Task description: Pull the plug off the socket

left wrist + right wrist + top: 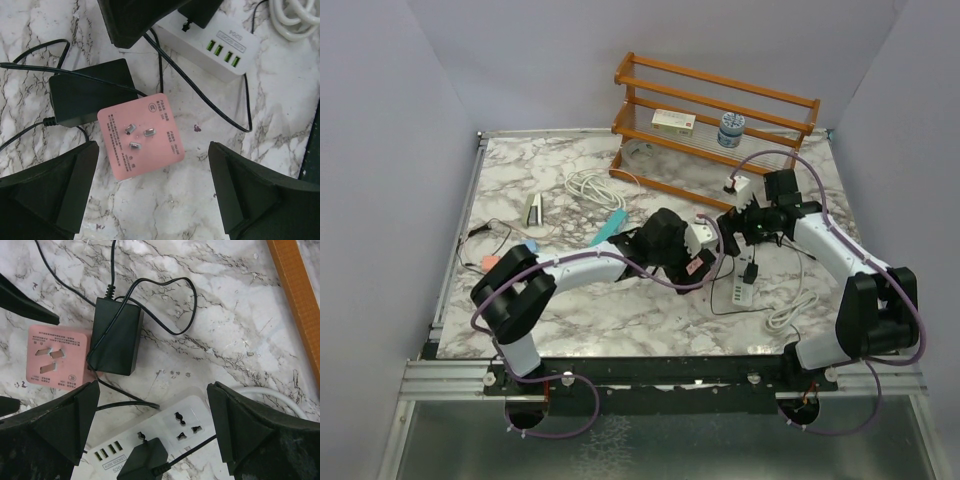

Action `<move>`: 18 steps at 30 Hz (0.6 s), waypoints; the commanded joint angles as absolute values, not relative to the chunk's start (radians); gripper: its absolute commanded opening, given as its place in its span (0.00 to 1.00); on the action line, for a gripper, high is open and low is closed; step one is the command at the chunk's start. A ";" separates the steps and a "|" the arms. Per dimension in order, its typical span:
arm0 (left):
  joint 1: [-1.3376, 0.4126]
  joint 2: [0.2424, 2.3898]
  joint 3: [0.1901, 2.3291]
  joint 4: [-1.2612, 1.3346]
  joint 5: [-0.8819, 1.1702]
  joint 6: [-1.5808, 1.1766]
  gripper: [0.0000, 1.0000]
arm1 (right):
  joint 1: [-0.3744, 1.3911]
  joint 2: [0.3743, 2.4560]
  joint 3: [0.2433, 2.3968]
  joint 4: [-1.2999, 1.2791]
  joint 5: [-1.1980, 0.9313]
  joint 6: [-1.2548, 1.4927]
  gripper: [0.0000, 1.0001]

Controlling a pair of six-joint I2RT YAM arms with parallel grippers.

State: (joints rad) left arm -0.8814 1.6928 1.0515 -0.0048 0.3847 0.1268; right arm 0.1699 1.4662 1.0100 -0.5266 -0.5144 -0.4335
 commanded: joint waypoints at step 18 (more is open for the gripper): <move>-0.933 1.865 1.118 0.007 0.214 0.181 0.52 | 0.164 1.458 1.011 -0.480 -0.604 -0.375 0.95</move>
State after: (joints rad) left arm -0.9550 1.8618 1.1053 0.0116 0.1867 0.1268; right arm 0.1684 1.4662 1.0065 -0.5159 -0.5686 -0.4194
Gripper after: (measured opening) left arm 0.677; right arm 0.958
